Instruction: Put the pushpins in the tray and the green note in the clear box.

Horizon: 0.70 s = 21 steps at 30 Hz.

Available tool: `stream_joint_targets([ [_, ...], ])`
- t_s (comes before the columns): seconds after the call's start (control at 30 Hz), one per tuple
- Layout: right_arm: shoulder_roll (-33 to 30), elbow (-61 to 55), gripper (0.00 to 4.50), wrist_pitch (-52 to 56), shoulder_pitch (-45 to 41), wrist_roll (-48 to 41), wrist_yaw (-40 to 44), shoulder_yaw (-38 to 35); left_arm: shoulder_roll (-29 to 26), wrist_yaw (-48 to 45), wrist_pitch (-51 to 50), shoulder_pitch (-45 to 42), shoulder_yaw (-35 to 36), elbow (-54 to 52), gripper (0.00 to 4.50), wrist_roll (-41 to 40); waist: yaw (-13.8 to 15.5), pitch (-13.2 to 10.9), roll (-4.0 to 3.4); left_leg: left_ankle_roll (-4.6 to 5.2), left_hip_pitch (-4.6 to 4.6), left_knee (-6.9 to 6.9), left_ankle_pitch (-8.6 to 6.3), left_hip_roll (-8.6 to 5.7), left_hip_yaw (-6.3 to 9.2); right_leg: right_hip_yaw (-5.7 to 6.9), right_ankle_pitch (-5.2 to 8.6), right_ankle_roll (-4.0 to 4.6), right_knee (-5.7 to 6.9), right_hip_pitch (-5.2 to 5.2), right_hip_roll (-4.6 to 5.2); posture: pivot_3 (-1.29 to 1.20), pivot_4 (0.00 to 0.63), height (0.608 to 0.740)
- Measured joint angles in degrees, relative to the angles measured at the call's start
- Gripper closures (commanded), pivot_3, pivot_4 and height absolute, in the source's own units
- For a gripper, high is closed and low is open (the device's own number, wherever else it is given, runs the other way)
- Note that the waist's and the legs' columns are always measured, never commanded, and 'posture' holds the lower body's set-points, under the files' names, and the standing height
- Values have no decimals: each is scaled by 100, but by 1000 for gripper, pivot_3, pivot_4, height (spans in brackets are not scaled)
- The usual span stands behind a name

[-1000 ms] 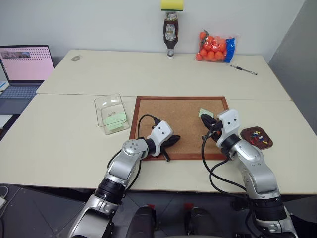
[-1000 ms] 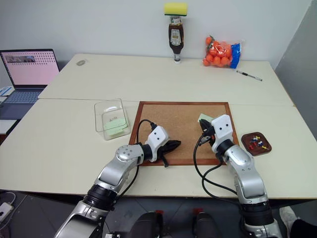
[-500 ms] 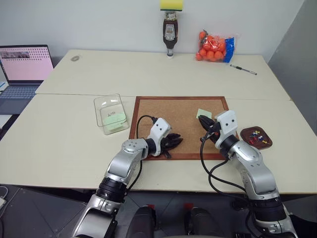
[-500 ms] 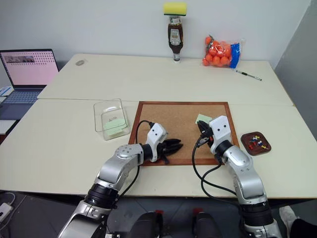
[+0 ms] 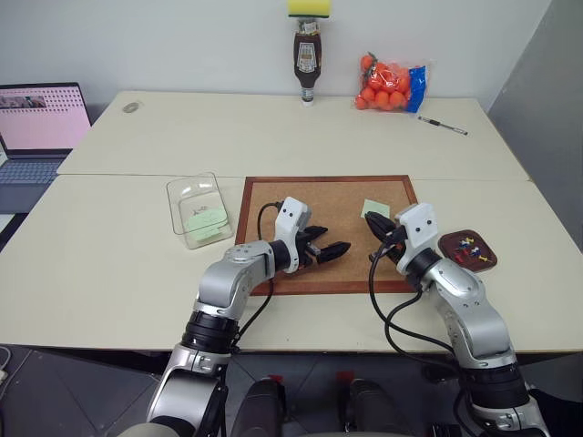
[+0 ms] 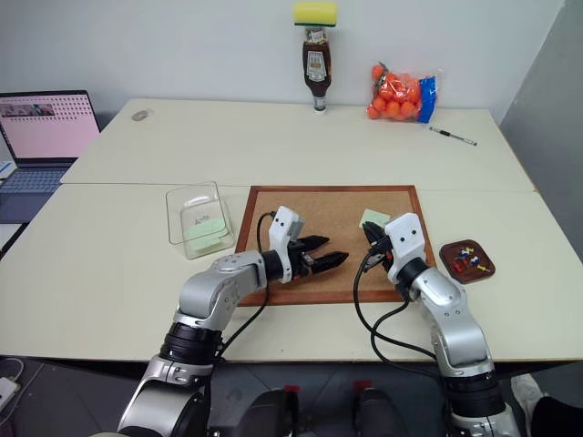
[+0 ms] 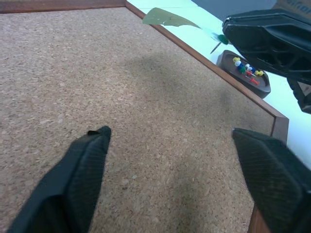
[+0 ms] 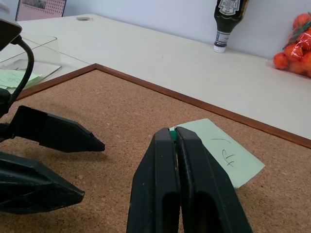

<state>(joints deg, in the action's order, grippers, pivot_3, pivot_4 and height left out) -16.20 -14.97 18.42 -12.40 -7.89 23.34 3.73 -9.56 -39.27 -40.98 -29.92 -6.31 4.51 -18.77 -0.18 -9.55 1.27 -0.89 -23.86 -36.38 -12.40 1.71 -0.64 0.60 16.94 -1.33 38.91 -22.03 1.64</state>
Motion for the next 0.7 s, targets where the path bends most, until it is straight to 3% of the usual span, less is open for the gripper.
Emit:
stream_joint_targets([
  [0.07,-1,0,4500,-3,0,4,16,14,-41,36,154,-1,-58,3,30,87,0,0,0,0,0,0,0,0,0,0,-2,3,0,0,0,0,150,740],
  [0.23,-12,-2,4500,-7,0,4,38,61,-510,-148,1712,-28,-567,225,30,876,5,0,0,0,0,2,0,0,-2,-1,-14,24,0,-2,0,0,150,740],
  [0.5,-131,-441,4500,360,37,-345,368,74,-719,-225,4644,-631,-972,1704,30,1945,13,-3,4,0,-6,2,0,-1,-5,2,-14,25,-3,-6,-2,0,150,740],
  [0.7,-173,-711,4500,850,43,-746,527,65,-692,-275,6070,-1050,-1025,2572,30,2253,11,-5,7,0,-6,2,0,-1,-8,3,-5,8,-2,-7,-3,0,150,740],
])
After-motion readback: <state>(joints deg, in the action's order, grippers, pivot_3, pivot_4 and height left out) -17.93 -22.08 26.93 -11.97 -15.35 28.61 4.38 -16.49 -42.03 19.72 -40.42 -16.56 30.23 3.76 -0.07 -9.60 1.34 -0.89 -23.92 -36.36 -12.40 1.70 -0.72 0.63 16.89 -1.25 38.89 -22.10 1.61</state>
